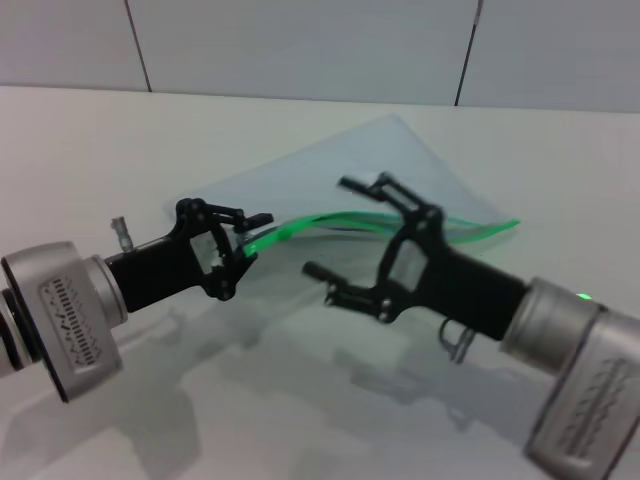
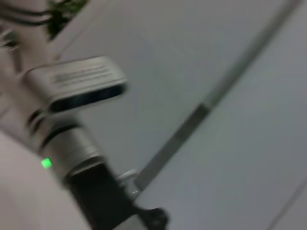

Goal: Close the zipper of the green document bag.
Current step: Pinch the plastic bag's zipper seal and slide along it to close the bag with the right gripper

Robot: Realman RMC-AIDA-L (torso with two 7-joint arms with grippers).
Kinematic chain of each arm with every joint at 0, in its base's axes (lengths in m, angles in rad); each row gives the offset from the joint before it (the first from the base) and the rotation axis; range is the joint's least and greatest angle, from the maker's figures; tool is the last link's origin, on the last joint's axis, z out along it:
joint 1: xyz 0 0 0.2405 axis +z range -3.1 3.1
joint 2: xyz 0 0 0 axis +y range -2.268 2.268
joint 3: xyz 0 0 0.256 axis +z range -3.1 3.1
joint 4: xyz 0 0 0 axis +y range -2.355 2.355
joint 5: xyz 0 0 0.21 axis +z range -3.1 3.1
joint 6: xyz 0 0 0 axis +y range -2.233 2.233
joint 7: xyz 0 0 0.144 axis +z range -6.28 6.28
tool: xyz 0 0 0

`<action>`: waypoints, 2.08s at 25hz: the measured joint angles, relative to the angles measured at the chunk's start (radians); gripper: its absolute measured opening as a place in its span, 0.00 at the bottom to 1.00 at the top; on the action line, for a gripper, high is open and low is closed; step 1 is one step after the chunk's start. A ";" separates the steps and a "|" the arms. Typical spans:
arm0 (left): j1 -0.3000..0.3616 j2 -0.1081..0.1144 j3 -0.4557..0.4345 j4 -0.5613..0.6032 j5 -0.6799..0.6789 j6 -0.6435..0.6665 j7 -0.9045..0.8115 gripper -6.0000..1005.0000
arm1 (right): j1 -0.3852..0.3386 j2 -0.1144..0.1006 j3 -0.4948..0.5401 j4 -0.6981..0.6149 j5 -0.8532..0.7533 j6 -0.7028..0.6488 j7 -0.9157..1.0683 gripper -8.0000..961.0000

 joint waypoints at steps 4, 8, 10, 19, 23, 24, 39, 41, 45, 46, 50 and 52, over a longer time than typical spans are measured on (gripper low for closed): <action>-0.004 -0.001 0.000 0.001 0.004 0.026 -0.009 0.06 | 0.026 0.001 0.000 0.036 -0.025 0.092 -0.095 0.92; -0.005 -0.006 0.000 0.002 0.014 0.028 -0.009 0.06 | 0.043 0.002 0.008 0.062 -0.025 0.180 -0.153 0.92; -0.006 -0.007 0.000 0.006 0.017 0.028 -0.009 0.06 | 0.049 0.003 0.013 0.075 -0.022 0.209 -0.189 0.92; -0.006 -0.007 0.000 0.025 0.037 0.030 -0.006 0.06 | 0.058 0.004 0.029 0.092 -0.019 0.224 -0.278 0.72; -0.006 -0.008 0.000 0.026 0.041 0.030 -0.002 0.06 | 0.059 0.004 0.030 0.087 -0.018 0.226 -0.281 0.56; -0.006 -0.009 0.000 0.026 0.042 0.030 -0.002 0.06 | 0.060 0.004 0.030 0.086 -0.018 0.230 -0.281 0.53; -0.002 -0.008 0.000 0.027 0.042 0.041 0.001 0.06 | 0.071 0.004 0.040 0.092 -0.019 0.288 -0.302 0.20; -0.002 -0.008 0.000 0.027 0.042 0.041 0.001 0.06 | 0.067 0.004 0.041 0.093 -0.019 0.288 -0.315 0.19; -0.001 -0.008 0.000 0.024 0.042 0.041 0.001 0.06 | 0.064 0.004 0.041 0.095 -0.019 0.288 -0.329 0.15; -0.001 -0.008 0.000 0.024 0.042 0.041 0.001 0.06 | 0.064 0.004 0.040 0.095 -0.019 0.288 -0.331 0.14; 0.000 -0.008 0.000 0.024 0.042 0.041 0.001 0.06 | 0.062 0.004 0.040 0.095 -0.019 0.290 -0.331 0.10; 0.002 -0.008 0.000 0.024 0.042 0.041 0.002 0.06 | 0.058 0.004 0.040 0.095 -0.019 0.291 -0.332 0.09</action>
